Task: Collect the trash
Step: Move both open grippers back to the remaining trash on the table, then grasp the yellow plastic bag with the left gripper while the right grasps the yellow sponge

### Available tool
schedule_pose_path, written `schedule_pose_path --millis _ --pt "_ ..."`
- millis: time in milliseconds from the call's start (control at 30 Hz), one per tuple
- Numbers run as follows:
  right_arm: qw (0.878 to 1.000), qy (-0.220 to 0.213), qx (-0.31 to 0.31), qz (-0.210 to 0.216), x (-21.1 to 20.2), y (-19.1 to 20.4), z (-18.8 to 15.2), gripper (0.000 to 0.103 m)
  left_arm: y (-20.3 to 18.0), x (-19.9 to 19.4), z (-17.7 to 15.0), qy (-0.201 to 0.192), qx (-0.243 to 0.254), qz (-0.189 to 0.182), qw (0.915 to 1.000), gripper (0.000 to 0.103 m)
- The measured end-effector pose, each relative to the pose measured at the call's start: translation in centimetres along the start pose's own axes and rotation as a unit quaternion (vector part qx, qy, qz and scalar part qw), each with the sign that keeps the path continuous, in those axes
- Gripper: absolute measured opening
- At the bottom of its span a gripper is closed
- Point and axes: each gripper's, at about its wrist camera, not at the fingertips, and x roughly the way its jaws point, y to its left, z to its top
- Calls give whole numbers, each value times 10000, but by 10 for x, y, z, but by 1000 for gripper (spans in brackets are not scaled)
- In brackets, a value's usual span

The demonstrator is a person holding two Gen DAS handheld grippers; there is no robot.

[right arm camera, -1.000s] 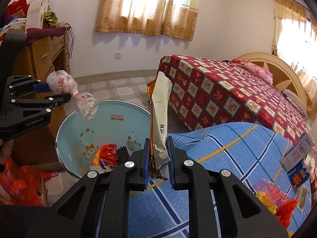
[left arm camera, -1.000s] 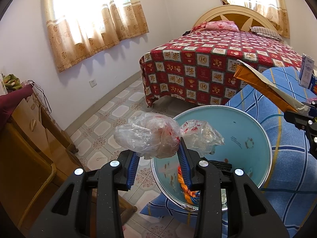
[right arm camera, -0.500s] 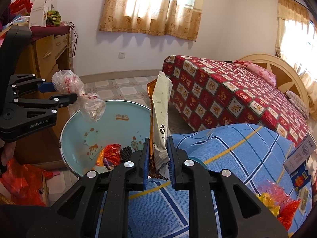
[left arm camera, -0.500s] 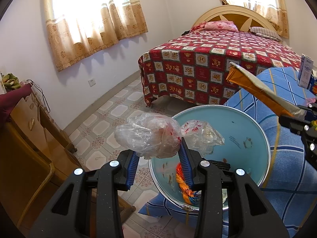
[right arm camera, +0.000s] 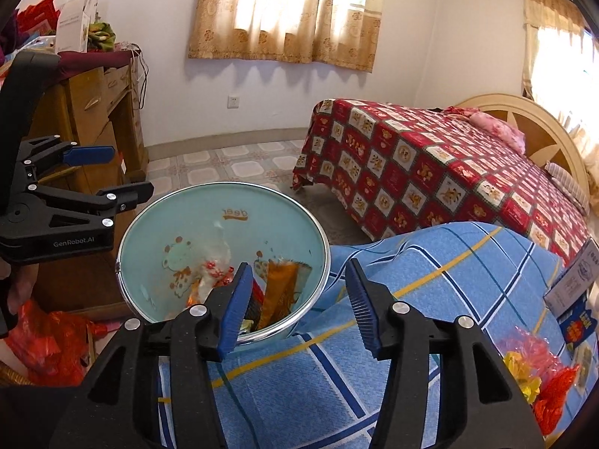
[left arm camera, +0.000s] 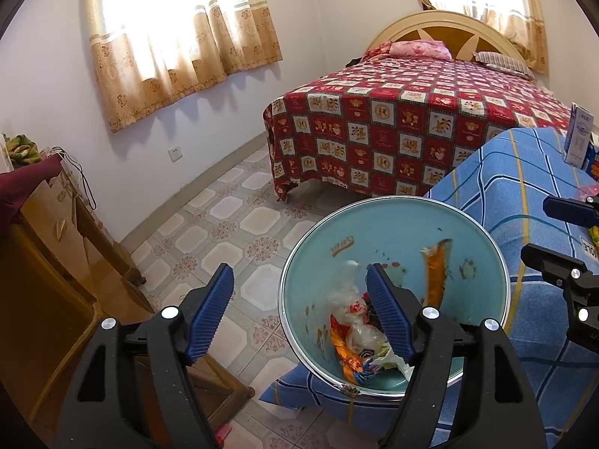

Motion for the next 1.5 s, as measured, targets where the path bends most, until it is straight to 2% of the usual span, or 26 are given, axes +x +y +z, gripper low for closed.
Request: schedule_pose_path --millis 233,333,467,600,767,900,1000,1033,1133,1267,1500 --pt "10000 -21 54 -29 -4 -1 -5 54 1 0 -1 1 -17 5 10000 78" --pt "9999 -25 122 -64 -7 -4 -8 54 -2 -1 -5 13 -32 -13 10000 84" --pt "9994 -63 297 -150 -19 -11 -14 54 -18 0 -13 134 82 -168 9997 84" --pt "9981 -118 484 -353 -46 -26 -29 57 -42 -4 -22 204 297 -380 9986 84" --pt "9923 -139 897 -845 -96 -62 -66 63 -73 -15 -25 156 541 -639 9964 86" --pt "9819 -31 1321 -1356 -130 -97 -101 65 -102 -24 -25 74 741 -794 9941 93" --pt "9691 75 1732 -1754 -152 -127 -133 68 -125 -31 -22 46 877 -915 9919 96" --pt "9608 125 1978 -1940 -164 -143 -151 68 -132 -33 -20 29 905 -949 9914 97" --pt "9479 154 2341 -2155 -181 -163 -177 69 -161 -41 -14 -52 1026 -1104 9886 97" --pt "9305 135 2612 -2565 -204 -185 -210 76 -201 -51 -7 -107 1105 -1321 9850 97" --pt "9111 83 2877 -2950 -225 -214 -248 79 -274 -67 2 -184 1410 -1562 9774 97"
